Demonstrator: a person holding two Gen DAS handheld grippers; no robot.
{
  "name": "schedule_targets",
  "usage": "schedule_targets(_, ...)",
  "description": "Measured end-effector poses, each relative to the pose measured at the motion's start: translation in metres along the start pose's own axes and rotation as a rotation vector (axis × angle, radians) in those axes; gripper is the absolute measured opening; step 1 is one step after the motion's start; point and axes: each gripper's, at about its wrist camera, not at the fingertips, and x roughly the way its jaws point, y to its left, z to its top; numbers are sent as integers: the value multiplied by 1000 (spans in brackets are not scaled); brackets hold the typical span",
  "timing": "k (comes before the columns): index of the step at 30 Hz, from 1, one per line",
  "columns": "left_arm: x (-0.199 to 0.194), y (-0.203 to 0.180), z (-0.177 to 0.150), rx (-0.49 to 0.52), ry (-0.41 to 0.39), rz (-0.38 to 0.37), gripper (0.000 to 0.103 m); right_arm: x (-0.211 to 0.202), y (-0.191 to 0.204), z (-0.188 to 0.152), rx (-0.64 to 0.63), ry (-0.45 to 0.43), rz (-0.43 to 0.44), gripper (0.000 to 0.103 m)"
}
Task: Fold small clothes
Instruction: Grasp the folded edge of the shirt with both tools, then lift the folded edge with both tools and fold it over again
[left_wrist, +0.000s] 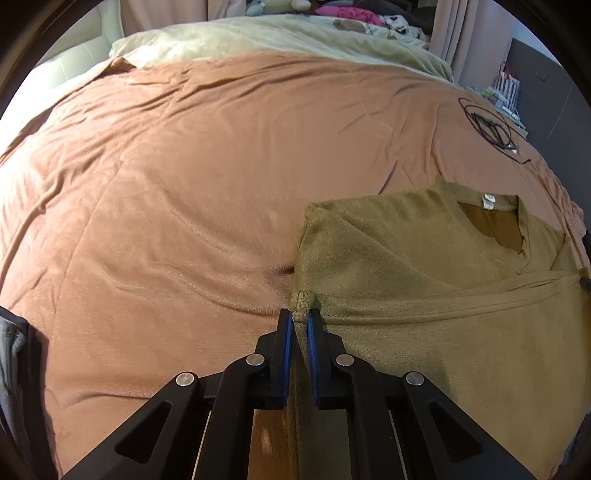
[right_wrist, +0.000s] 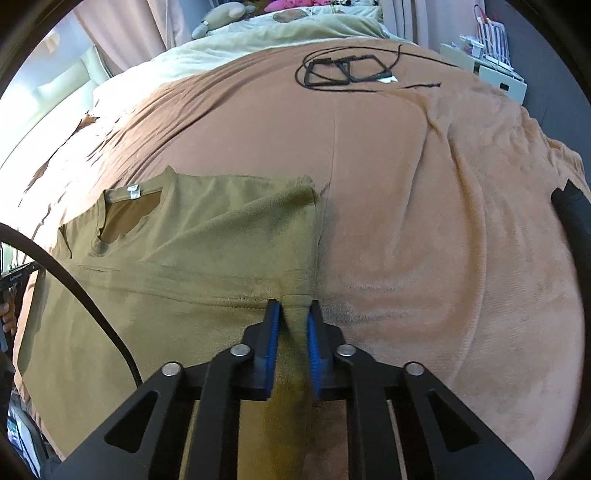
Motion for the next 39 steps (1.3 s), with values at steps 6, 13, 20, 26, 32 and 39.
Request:
schedule_targets(6,-21,-3,3,9,-51,8,8,-25,3,-2,-9,-41,-4,1)
schedule_targets(13,-51,-5,12,11,-113,15,8,-59,12,3,-19,-101,-9,1)
schedule_targets(20,-72,-9,36,15,-164,39,8,-83,20,21,-17,-159,-28,1)
schedule_targets(26,-77,-12,60,17,-196,58,8,-86,23,42,-16,-184,-29,1)
schedule_targets(32,-64,-13,82,21,-192,83,8,-74,24,61,-18,-191,-41,1)
schedule_targets(39,-20,-16,95,59,-104,115,8,-32,17,82,-21,-116,-60,1)
